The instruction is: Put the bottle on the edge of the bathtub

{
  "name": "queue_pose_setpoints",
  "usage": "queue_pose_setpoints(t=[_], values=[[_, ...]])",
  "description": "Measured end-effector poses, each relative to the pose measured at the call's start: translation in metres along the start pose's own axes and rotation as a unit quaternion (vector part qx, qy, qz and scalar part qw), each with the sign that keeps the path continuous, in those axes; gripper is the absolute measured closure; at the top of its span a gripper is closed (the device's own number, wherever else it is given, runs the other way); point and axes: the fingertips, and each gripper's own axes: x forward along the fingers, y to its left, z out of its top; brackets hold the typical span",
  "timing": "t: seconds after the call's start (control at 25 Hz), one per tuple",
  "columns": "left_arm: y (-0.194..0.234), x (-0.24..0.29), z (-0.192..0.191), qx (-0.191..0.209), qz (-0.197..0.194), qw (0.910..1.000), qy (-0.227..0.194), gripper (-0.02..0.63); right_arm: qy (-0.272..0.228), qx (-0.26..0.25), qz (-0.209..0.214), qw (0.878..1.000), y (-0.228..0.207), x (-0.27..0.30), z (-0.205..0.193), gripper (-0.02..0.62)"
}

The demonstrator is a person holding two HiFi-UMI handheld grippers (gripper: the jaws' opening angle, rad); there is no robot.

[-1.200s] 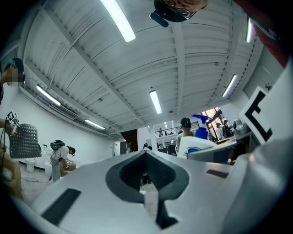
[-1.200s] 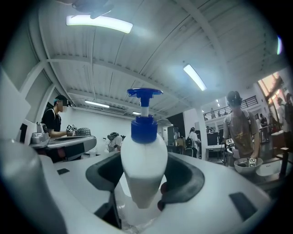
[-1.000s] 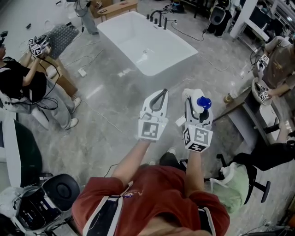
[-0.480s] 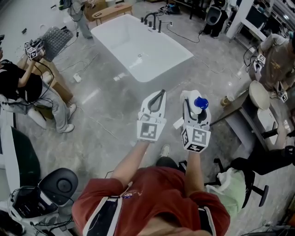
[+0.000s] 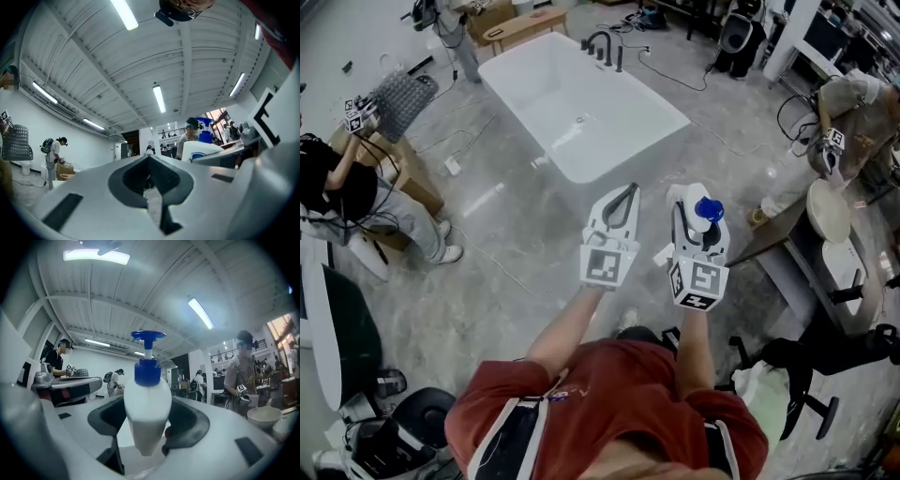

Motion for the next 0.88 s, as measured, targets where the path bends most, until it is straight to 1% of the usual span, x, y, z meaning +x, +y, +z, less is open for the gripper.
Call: queue_pose_setpoints(t=[0.2, 0.36, 0.52, 0.88], values=[[-0.006, 0.043, -0.008, 0.003, 0.007, 1.0000, 0.002, 0.591, -0.004, 0.009, 0.004, 1.000, -0.034, 0.030, -0.003, 0.327], [-0.003, 0.071, -0.016, 0.001, 0.017, 0.9998, 0.002, 0.591, -0.006, 0.010, 0.010, 1.000, -0.050, 0.056, -0.005, 0.327], [-0.006, 0.099, -0.023, 0.011, 0.020, 0.9997, 0.001, 0.591, -0.008, 0.017, 0.013, 1.000, -0.072, 0.079, -0.008, 0.327], [-0.007, 0.130, -0.038, 0.011, 0.028, 0.9995, 0.012, 0.591, -0.005, 0.029, 0.021, 0.999, -0.093, 0.107, -0.016, 0.327]])
